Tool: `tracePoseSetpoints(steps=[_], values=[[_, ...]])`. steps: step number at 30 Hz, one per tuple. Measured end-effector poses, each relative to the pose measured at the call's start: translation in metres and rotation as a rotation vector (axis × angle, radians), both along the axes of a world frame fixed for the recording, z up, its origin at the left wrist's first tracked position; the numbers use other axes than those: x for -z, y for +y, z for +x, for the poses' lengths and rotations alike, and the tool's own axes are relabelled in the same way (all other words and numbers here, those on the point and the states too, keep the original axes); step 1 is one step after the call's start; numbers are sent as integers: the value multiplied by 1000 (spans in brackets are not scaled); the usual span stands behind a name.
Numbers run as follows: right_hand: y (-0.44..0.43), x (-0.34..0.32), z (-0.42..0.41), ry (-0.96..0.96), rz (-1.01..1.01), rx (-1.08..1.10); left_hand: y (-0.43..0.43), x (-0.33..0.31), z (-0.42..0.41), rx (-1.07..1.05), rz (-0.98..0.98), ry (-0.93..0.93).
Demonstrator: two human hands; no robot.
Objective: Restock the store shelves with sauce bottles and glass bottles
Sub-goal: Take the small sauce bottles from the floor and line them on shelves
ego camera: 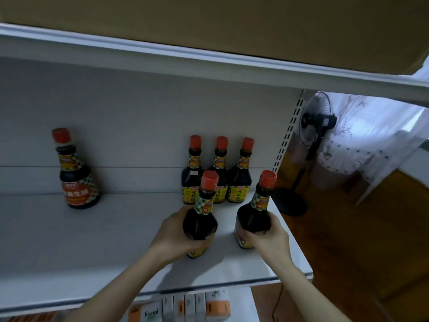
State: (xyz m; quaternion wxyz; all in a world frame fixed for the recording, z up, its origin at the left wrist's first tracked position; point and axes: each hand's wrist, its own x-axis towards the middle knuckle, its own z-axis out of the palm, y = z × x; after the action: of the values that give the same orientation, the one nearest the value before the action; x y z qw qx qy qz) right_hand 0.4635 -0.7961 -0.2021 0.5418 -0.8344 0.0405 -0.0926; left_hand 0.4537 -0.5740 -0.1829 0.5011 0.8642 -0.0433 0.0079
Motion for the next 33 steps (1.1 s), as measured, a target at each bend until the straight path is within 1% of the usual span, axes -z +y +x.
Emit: tracePoseSetpoints(steps=[4,8,11,14,16,17,19,20,28,33], values=[[-3,6,17,-3,-16,-7,-6,11,10,-37,-31,-32],[-3,9,36,18,-35,-25,-10,15,25,-10,-69,-23],[-7,18,43,29,26,-34,-12,20,35,-18,-155,4],[-12,31,40,6,18,-51,-13,30,37,-75,-241,-3],[-14,40,39,9,27,-46,-11,35,39,-66,-214,-18],[-15,43,40,11,29,-37,-9,37,42,-60,-170,-10],[-13,46,47,16,34,-19,-6,38,49,-48,-80,39],[-12,46,50,15,37,-13,-5,37,53,-41,-68,65],[0,43,76,-36,34,-18,-11,35,60,-22,-102,71],[8,42,78,-73,8,-6,-9,37,61,-20,-81,73]])
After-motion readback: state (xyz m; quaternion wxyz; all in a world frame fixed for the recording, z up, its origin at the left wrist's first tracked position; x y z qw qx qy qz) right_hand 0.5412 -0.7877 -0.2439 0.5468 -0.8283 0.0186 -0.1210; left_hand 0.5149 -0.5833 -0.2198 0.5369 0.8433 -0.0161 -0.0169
